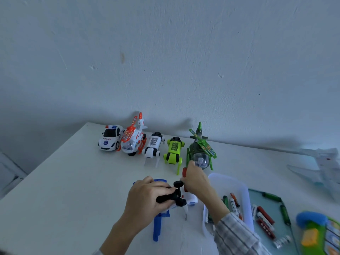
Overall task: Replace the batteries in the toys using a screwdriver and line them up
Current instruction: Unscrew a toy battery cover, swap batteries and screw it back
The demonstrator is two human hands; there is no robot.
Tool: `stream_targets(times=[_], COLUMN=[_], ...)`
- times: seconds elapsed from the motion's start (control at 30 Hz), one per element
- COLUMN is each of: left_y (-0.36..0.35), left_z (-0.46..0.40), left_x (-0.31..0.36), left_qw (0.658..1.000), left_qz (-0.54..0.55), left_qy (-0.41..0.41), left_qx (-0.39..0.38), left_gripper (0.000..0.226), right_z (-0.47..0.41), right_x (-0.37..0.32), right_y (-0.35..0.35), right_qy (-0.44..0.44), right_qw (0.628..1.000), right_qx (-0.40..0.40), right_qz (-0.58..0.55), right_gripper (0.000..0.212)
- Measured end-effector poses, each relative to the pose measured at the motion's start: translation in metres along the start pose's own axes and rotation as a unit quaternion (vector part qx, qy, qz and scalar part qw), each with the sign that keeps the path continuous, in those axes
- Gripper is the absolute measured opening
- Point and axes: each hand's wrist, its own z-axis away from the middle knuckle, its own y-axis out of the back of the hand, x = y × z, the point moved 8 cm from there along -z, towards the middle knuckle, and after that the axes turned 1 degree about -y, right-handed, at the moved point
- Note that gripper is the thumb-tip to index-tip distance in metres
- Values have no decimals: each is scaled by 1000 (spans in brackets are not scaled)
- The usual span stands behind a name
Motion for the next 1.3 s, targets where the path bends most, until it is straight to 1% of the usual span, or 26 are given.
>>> stream_targets(times=[0.1, 0.2, 0.3, 0.37, 0.4, 0.47, 0.6, 0.73, 1.03, 1.2, 1.3], left_y=[1, 0, -1, 0, 0, 1, -1, -2, 0, 1, 1], left_z=[1, 1, 0, 0, 0, 0, -1, -2, -4, -5, -5], left_x=[1, 0, -1, -2, -2, -2, -4, -6, -4, -2, -2], left_qw=[1000, 1000, 1000, 1000, 1000, 1000, 1000, 999, 1000, 1000, 1000], left_qz=[2, 5, 11, 14, 17, 23, 26, 28, 26, 24, 20], left_qy=[-9, -4, -5, -6, -5, -2, 6, 9, 5, 1, 0], left_qx=[0, -6, 4, 14, 17, 20, 13, 11, 6, 10, 6], left_gripper=[34, 34, 34, 35, 36, 36, 34, 35, 35, 36, 37], right_z=[23, 43, 68, 85, 91, 99, 108, 105, 104, 99, 101], right_x=[-14, -14, -18, -25, -29, -36, -46, -47, -45, -45, -49], right_y=[20, 42, 74, 91, 95, 96, 96, 89, 82, 78, 78], right_qy=[56, 88, 137, 178, 194, 213, 236, 236, 237, 242, 269], right_qw=[995, 979, 941, 913, 905, 900, 896, 906, 908, 906, 906], right_qx=[84, 157, 243, 278, 281, 271, 265, 238, 238, 230, 206], right_qz=[-17, -101, -193, -239, -254, -267, -267, -259, -249, -259, -255], right_gripper=[26, 23, 17, 21, 26, 32, 36, 34, 35, 30, 28])
